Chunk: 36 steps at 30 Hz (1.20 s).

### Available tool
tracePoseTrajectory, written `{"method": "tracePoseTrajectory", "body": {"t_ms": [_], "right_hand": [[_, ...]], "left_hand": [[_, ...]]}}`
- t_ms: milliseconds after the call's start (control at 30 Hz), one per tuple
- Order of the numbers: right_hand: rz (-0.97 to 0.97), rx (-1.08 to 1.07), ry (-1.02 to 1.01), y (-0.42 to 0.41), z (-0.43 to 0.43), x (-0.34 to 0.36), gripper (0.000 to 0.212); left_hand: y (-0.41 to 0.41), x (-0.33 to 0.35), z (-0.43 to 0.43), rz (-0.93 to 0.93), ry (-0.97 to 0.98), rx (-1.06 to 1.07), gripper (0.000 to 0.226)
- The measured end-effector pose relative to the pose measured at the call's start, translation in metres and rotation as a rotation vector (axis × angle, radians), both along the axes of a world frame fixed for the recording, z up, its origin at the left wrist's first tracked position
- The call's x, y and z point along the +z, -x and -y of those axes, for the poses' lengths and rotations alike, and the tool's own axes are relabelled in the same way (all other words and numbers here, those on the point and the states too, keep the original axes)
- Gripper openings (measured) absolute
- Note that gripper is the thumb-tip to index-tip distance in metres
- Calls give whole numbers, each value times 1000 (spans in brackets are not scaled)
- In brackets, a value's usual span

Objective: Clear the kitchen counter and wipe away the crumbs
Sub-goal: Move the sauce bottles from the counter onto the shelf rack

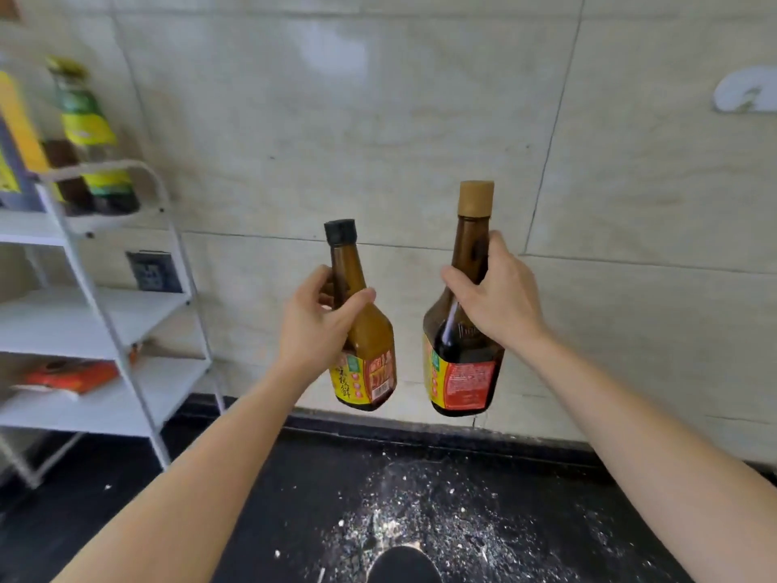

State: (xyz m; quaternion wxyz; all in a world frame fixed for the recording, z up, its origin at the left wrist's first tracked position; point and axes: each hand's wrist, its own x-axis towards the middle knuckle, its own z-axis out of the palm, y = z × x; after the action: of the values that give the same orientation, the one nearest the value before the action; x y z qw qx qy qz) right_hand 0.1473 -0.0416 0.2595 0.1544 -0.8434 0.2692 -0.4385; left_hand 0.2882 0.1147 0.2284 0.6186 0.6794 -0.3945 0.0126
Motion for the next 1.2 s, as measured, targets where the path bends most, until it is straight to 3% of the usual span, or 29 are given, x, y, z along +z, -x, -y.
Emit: {"method": "tracePoseTrajectory", "body": {"t_ms": [133, 267, 400, 600, 833, 1067, 1200], "right_hand": [[116, 96, 52, -70, -78, 43, 29], [201, 134, 24, -142, -154, 79, 28], [233, 188, -11, -211, -223, 115, 26], [293, 313, -60, -301, -302, 170, 26], [247, 320, -61, -380, -337, 197, 21], [94, 284, 2, -430, -336, 198, 28], [63, 264, 6, -451, -329, 198, 34]], "left_hand": [[-68, 51, -89, 99, 101, 6, 20], [-142, 94, -172, 67, 207, -17, 13], [-214, 129, -247, 120, 182, -28, 18], [-302, 175, -327, 220, 147, 54, 8], [-365, 189, -341, 215, 57, 153, 25], [-399, 183, -327, 193, -19, 46, 22], [-415, 184, -319, 300, -68, 51, 33]]}}
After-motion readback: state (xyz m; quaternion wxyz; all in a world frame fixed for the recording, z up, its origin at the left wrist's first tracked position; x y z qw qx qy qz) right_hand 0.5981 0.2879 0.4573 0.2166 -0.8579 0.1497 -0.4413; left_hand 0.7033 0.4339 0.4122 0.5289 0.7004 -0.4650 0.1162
